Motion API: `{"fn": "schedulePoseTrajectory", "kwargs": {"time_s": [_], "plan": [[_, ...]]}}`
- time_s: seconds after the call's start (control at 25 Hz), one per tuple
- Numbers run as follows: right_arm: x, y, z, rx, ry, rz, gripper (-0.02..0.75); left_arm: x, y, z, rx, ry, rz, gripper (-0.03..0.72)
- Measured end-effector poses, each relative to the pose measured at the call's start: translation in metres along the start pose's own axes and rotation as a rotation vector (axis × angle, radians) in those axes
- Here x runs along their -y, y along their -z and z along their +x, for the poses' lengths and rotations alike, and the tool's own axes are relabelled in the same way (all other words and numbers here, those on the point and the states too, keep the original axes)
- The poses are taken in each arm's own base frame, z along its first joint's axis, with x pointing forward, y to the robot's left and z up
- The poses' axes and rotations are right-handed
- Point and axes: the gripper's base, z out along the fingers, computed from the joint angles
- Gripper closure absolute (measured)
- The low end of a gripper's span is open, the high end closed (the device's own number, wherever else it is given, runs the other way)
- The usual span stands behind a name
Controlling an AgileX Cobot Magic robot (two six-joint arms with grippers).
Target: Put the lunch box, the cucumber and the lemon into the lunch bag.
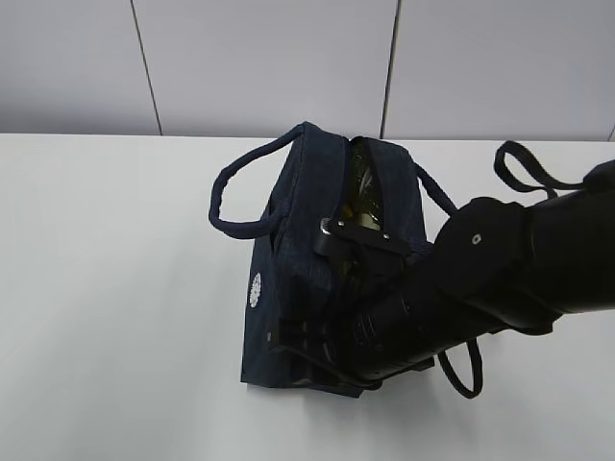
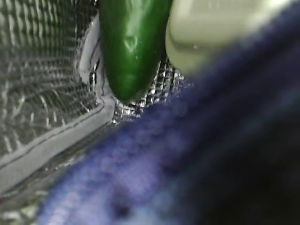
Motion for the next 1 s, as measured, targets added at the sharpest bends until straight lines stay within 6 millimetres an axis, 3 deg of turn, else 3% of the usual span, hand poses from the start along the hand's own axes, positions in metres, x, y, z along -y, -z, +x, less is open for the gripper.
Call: {"fn": "schedulePoseTrajectory", "kwargs": {"time_s": [0.12,0.2,0.8,1.0], "plan": [[0.0,0.0,0.0,0.0,-0.002,0.0,0.697,0.0,0.0,0.0,0.0,0.0,0.0,0.431],[0.0,0.0,0.0,0.0,-0.002,0.0,0.727,0.0,0.0,0.0,0.0,0.0,0.0,0.431],[-0.003,0.002,0.012,-0.137,0.018,-0.029,0.737,0.0,0.0,0.0,0.0,0.0,0.0,0.431],[-0.012,0.021,0.012,-0.136,0.068,-0.062,0.737,0.0,0.0,0.0,0.0,0.0,0.0,0.431]]}}
